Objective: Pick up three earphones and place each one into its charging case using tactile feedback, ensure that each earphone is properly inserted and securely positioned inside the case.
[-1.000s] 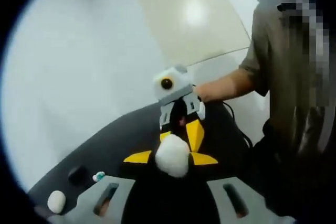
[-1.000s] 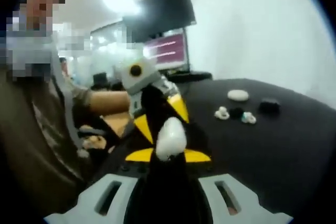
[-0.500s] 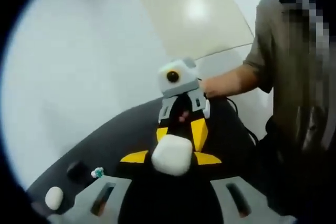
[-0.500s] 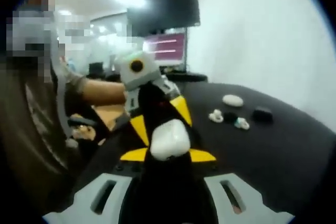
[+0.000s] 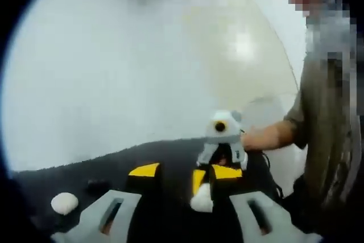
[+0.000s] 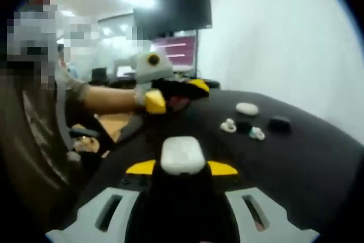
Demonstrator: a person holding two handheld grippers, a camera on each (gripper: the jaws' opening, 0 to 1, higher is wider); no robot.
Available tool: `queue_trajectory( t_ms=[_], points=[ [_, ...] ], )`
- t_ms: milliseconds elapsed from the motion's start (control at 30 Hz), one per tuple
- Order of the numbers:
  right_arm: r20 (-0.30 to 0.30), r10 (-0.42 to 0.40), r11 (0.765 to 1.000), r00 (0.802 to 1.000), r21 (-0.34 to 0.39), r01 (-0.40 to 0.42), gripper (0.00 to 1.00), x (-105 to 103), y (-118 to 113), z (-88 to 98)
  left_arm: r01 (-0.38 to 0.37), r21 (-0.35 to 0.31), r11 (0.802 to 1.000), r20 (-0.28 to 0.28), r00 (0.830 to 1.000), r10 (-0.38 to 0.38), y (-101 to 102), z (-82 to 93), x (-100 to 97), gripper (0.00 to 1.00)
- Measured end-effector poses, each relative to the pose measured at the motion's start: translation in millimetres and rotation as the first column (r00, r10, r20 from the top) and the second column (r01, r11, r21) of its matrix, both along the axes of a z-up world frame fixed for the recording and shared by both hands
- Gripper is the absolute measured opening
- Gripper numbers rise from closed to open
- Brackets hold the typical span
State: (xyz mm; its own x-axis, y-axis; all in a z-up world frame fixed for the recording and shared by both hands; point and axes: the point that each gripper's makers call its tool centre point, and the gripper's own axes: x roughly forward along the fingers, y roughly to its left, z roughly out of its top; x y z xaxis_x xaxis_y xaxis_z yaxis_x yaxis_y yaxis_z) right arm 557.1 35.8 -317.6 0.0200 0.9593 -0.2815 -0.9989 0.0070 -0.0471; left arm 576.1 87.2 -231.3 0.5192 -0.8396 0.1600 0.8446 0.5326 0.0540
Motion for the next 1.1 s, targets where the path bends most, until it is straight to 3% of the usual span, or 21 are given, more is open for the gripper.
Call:
queue_trajectory(
  t_ms=[67,133,200,267,333,400,433,467,500,633,767,867,967,1100],
  points=[
    [-0.001,-0.01,1.0,1.0,-0.002,0.01,0.35,0.1,0.3,-0.1,-0.06,-0.104,0.993,-0.051,0.997,0.055,26.7,11.1,12.2,0.19],
    [0.001,-0.015,1.0,1.0,-0.005,0.015,0.35,-0.3,0.9,-0.2,-0.117,-0.159,0.98,-0.05,0.993,0.11,46.9,17.4,20.6,0.11],
    [0.0,-0.019,1.0,1.0,-0.008,0.019,0.35,-0.7,1.4,-0.2,-0.162,-0.26,0.952,-0.083,0.986,0.145,66.0,25.5,27.3,0.09],
    [-0.006,-0.024,1.0,1.0,-0.011,0.024,0.35,-0.9,2.4,-0.4,-0.207,-0.293,0.933,-0.141,0.975,0.172,78.8,23.7,33.9,0.0],
    [-0.017,-0.026,1.0,1.0,-0.012,0.025,0.36,-1.3,3.8,0.2,-0.234,-0.334,0.913,-0.169,0.968,0.186,85.1,25.3,35.8,0.0],
    [-0.032,-0.026,0.999,0.999,-0.025,0.025,0.38,-1.9,6.6,-0.7,-0.282,-0.277,0.919,-0.196,0.952,0.233,88.5,14.6,45.1,0.0],
    [-0.028,-0.028,0.999,0.999,-0.03,0.027,0.38,-2.2,8.1,-0.9,-0.298,-0.242,0.923,-0.168,0.95,0.263,85.1,13.0,45.8,0.0],
    [-0.015,-0.031,0.999,0.999,-0.038,0.03,0.38,-1.6,9.2,-1.6,-0.289,-0.198,0.936,-0.092,0.957,0.276,75.9,14.9,40.6,0.0],
    [-0.011,-0.03,0.999,0.999,-0.04,0.03,0.39,-1.9,10.7,-1.5,-0.282,-0.187,0.941,-0.053,0.959,0.277,72.6,16.8,38.6,0.01],
    [-0.008,-0.033,0.998,0.999,-0.052,0.033,0.4,-1.4,13.1,-2.2,-0.28,-0.174,0.944,-0.05,0.96,0.276,66.3,14.4,40.7,0.27],
    [-0.004,-0.033,0.998,0.999,-0.058,0.032,0.4,-2.8,14.1,-2.2,-0.264,-0.213,0.941,-0.043,0.965,0.261,59.9,19.9,34.4,0.35],
    [-0.002,-0.033,0.998,0.999,-0.06,0.033,0.41,-4.1,15.4,-1.8,-0.276,-0.23,0.933,-0.037,0.961,0.275,60.7,22.7,34.0,0.49],
    [0.001,-0.034,0.998,0.999,-0.062,0.034,0.4,-5.1,16.3,-1.6,-0.304,-0.224,0.926,-0.054,0.952,0.3,62.3,21.0,35.1,0.5],
    [-0.001,-0.026,0.998,1.0,-0.062,0.026,0.36,-9.8,17.2,-1.3,-0.308,-0.2,0.93,-0.054,0.951,0.303,56.2,19.6,34.3,0.48]
  ],
)
